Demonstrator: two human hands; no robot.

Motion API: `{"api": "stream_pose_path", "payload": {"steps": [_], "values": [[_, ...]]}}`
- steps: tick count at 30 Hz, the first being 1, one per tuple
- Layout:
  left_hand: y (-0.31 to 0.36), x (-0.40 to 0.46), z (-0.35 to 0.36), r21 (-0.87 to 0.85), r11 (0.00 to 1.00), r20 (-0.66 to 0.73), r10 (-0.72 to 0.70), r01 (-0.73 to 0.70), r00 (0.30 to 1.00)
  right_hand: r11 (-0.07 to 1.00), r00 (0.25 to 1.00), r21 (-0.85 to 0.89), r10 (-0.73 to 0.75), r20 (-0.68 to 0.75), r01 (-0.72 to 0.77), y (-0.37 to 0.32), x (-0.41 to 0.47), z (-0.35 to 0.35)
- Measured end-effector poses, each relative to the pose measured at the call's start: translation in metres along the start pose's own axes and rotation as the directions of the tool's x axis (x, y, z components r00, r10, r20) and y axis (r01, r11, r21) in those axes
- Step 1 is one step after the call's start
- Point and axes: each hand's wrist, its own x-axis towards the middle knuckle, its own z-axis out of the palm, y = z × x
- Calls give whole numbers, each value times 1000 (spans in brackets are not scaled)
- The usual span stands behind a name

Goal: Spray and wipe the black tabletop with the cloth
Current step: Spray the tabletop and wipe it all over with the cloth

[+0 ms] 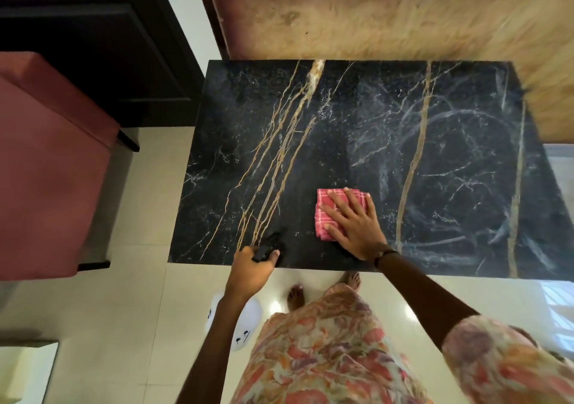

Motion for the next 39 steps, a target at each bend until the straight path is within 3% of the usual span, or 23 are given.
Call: {"api": "stream_pose_path", "payload": {"steps": [3, 7, 10, 14, 19, 22, 26, 31, 35, 37, 39], "values": [[9, -3, 9, 21, 1000, 17, 2, -2, 1000, 999, 1000, 46, 14, -20, -14, -27, 10, 2], [21, -4, 24, 39, 999, -15, 3, -2, 1000, 978, 978, 4, -210, -3, 210, -29, -35, 19], [31, -2, 37, 46, 999, -13, -1, 2, 1000, 961, 961, -26, -276, -31, 275, 11, -72, 26], [41, -2, 58, 51, 999, -8, -6, 6, 1000, 982, 983, -56, -184, -22, 183, 70, -70, 16], [52, -6, 82, 72, 997, -6, -24, 24, 1000, 999, 1000, 39, -27, 9, 27, 47, -30, 5], [61, -10, 95, 82, 997, -2, -10, 10, 1000, 989, 989, 19, -150, 13, 150, 34, -48, 15], [73, -12, 109, 78, 997, -12, -3, 4, 1000, 956, 956, -1, -293, 19, 293, 68, -101, 26], [83, -13, 124, 83, 997, -12, -5, 6, 1000, 983, 985, -52, -174, 9, 174, 140, -110, 15], [89, -15, 135, 75, 997, -14, -6, 7, 1000, 1000, 999, 21, -14, 47, 13, 123, -71, 1], [93, -15, 141, 69, 997, -22, -19, 20, 1000, 999, 999, 42, -35, 31, 33, 106, -66, 4], [97, -15, 147, 66, 997, -23, -30, 31, 999, 987, 987, 28, -158, 28, 158, 100, -81, 14]]}}
